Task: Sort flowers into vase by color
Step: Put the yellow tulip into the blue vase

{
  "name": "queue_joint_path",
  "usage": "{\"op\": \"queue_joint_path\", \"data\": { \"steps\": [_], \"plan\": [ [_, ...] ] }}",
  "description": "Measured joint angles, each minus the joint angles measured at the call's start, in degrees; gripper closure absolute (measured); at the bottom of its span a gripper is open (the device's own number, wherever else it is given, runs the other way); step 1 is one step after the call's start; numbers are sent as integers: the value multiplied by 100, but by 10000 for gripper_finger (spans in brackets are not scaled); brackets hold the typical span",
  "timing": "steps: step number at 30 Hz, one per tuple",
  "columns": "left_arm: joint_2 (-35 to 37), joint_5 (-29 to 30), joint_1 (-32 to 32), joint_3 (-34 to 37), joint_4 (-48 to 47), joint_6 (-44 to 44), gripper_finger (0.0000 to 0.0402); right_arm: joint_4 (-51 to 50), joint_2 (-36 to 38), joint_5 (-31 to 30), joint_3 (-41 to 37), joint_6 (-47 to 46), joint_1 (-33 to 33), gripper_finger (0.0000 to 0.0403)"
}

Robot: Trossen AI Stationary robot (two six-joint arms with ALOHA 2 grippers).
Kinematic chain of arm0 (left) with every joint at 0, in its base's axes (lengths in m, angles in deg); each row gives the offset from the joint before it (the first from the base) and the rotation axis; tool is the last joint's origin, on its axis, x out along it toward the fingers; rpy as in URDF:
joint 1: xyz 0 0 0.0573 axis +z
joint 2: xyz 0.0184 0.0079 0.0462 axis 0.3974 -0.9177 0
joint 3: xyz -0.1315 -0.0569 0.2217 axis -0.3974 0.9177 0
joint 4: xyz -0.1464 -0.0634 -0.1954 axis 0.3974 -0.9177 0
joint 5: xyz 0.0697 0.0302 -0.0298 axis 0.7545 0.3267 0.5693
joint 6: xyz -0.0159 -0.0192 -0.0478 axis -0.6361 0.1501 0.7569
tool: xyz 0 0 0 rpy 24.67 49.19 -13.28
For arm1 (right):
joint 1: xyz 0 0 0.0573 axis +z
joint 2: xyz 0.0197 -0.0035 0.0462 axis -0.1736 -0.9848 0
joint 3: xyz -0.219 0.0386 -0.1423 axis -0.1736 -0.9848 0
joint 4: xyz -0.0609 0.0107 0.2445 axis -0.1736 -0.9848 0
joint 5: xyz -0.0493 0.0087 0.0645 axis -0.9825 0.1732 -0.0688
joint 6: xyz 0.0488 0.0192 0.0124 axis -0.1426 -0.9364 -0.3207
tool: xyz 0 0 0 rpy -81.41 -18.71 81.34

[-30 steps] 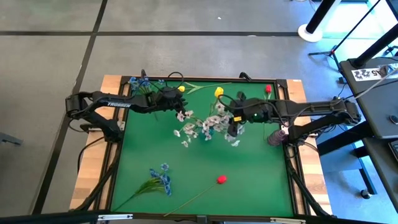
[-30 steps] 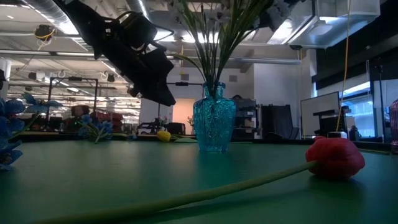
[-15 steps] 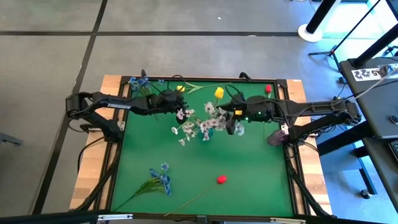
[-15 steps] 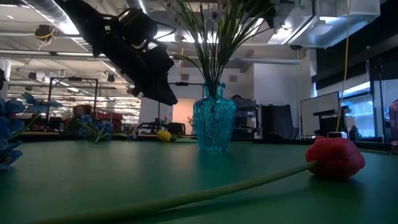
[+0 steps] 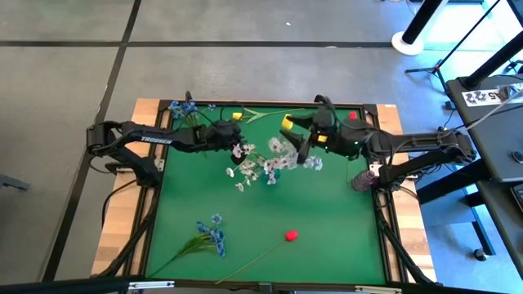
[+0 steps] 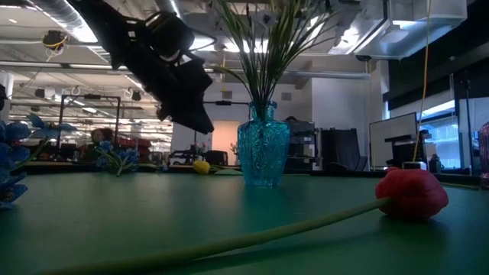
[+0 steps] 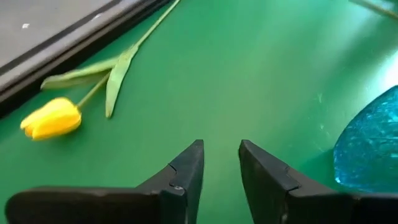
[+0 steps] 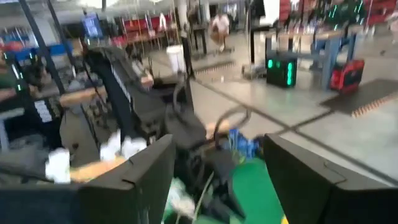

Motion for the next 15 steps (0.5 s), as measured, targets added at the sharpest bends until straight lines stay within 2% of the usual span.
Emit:
{"op": "queue_joint_path", "data": {
  "steps": [5,10,15],
  "plan": [
    [-42,52,5,92,-142,384,303,-273,118,-233,2,237,0,158],
    [-87,666,272,136,-366,845,303,-608,289,-238,6,205,2,159],
    [-87,194,910,136,-273,839,303,-1163,557,-238,198,194,0,159]
  ]
}}
